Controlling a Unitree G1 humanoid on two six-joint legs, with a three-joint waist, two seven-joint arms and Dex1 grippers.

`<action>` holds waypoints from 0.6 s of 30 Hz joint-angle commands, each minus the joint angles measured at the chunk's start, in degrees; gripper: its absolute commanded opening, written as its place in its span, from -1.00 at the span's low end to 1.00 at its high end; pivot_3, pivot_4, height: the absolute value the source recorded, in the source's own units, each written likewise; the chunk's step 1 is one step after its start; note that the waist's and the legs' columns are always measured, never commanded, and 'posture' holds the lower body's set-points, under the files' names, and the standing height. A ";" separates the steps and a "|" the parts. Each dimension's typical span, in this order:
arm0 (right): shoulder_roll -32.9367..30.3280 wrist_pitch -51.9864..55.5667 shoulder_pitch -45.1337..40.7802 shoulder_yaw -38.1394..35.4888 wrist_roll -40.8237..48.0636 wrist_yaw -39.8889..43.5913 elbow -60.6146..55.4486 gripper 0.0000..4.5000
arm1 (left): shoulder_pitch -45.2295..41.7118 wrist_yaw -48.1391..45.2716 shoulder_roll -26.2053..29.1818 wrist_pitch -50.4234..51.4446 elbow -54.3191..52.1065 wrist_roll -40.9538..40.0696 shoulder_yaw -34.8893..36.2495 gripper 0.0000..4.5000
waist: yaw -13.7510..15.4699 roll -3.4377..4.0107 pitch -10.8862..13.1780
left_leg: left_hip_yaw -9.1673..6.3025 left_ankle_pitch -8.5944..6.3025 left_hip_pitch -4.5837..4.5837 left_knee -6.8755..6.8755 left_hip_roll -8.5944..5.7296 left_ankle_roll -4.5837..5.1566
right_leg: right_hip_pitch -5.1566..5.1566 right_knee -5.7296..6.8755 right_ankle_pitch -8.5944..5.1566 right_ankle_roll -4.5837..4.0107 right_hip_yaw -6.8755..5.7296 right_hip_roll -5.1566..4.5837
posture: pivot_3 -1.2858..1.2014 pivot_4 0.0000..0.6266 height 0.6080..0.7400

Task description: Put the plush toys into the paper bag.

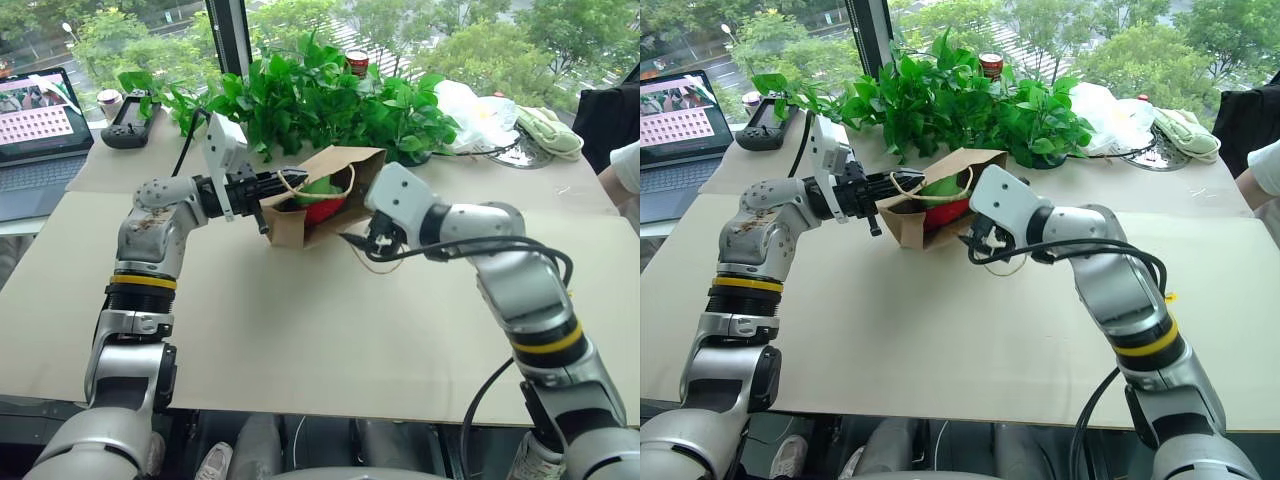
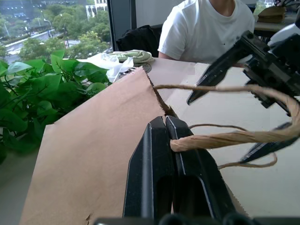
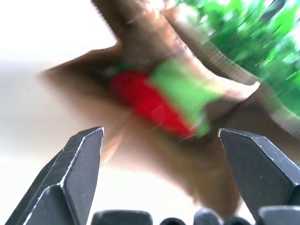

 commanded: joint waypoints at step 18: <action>4.81 16.94 4.80 0.69 6.26 -9.56 -4.96 0.48 | -1.63 -0.20 0.11 -0.30 -1.31 -0.31 0.30 -1.00 | -0.24 0.00 0.00 | -0.01 0.01 0.08 -0.01 0.00 -0.01 | 0.02 0.02 0.00 0.00 0.01 0.01 | 0.03 -0.52 0.58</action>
